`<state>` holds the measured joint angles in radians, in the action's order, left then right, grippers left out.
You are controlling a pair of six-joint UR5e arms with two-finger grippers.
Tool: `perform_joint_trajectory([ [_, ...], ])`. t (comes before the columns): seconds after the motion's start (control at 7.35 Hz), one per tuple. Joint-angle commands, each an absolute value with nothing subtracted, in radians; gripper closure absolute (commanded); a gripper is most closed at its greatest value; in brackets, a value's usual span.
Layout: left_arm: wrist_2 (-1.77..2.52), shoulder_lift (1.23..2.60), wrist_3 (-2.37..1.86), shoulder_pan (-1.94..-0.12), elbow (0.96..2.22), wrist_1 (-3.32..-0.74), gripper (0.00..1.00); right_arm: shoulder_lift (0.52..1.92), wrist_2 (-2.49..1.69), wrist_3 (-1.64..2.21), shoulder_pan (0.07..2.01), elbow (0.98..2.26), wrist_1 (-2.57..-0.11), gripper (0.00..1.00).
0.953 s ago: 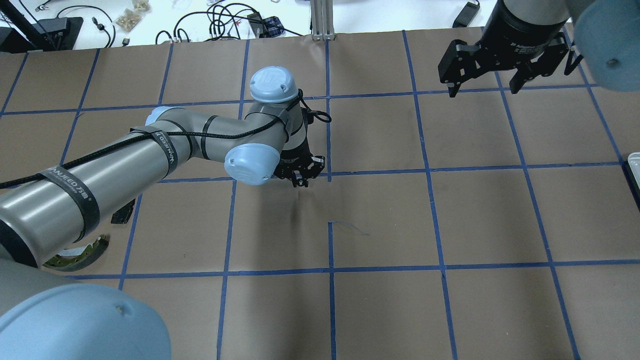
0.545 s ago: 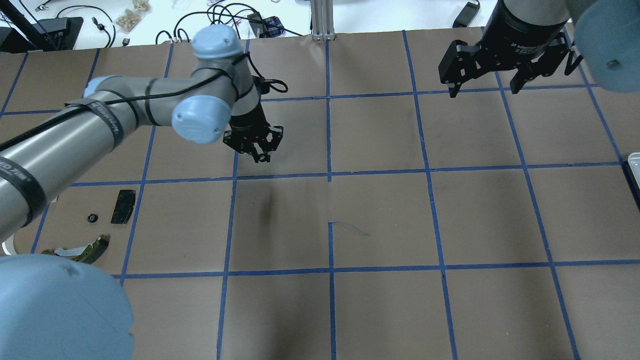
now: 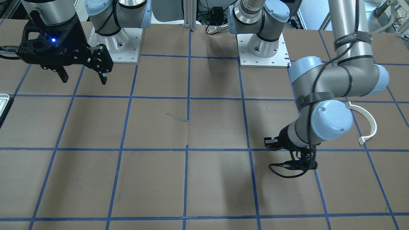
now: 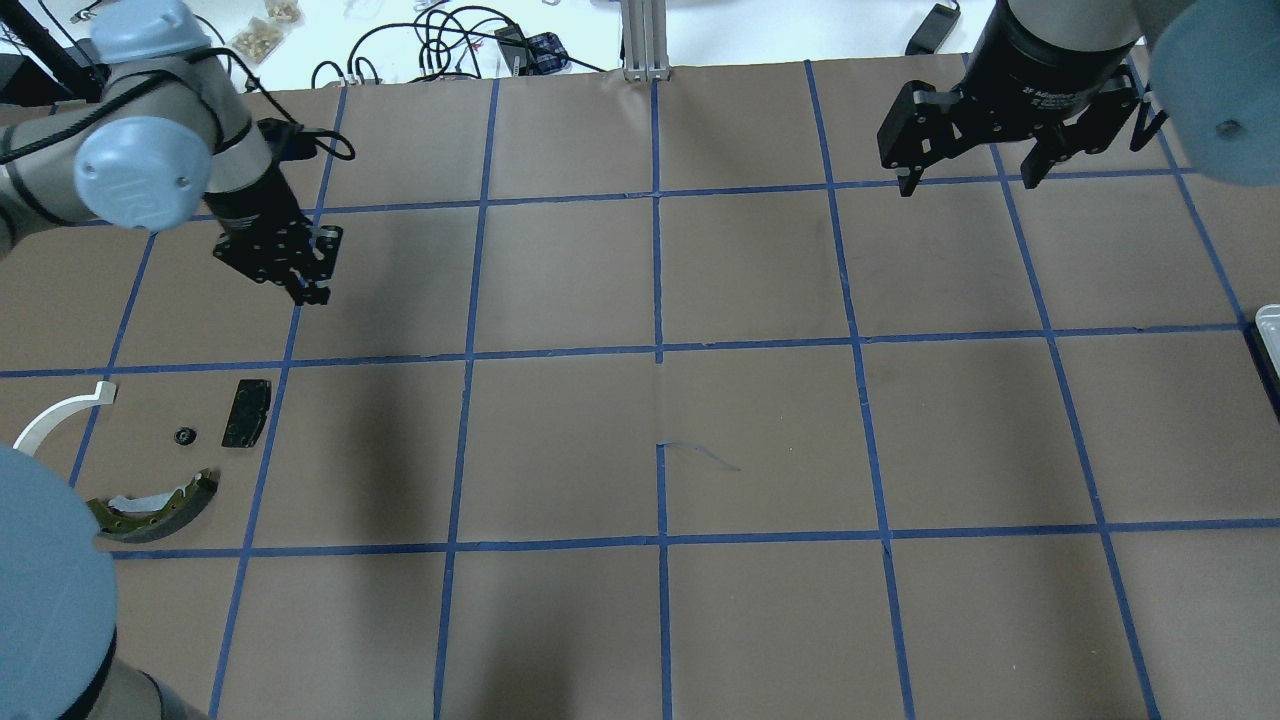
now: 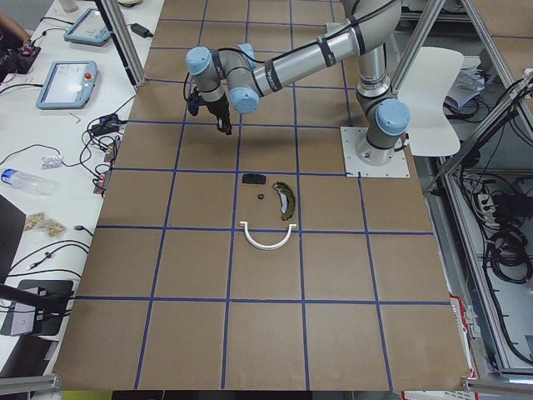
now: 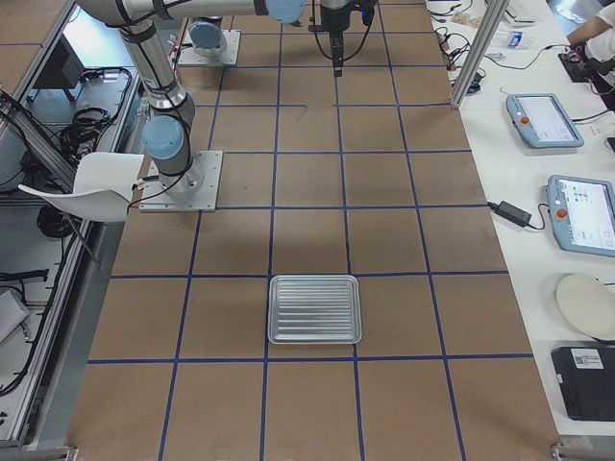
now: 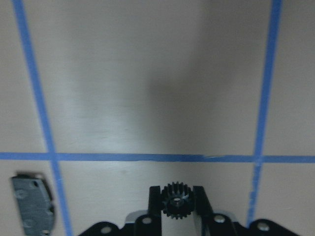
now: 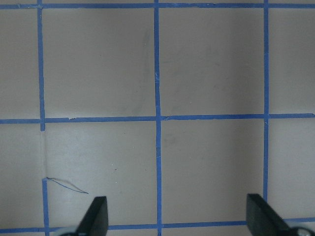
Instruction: Place bearing gear from tray to pile
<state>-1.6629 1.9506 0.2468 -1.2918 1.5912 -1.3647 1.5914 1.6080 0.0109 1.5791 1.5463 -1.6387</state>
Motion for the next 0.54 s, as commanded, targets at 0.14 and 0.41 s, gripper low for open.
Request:
perform_joint_trajectory([
  [0.14, -1.761, 1.931, 0.545, -1.024, 1.618, -1.404, 1.00, 1.592, 1.606, 0.008, 1.582, 1.548, -1.638, 0.00],
  [0.41, -1.758, 1.945, 0.650, -0.990, 1.663, -1.355, 1.00, 1.592, 1.606, 0.012, 1.582, 1.548, -1.644, 0.00],
])
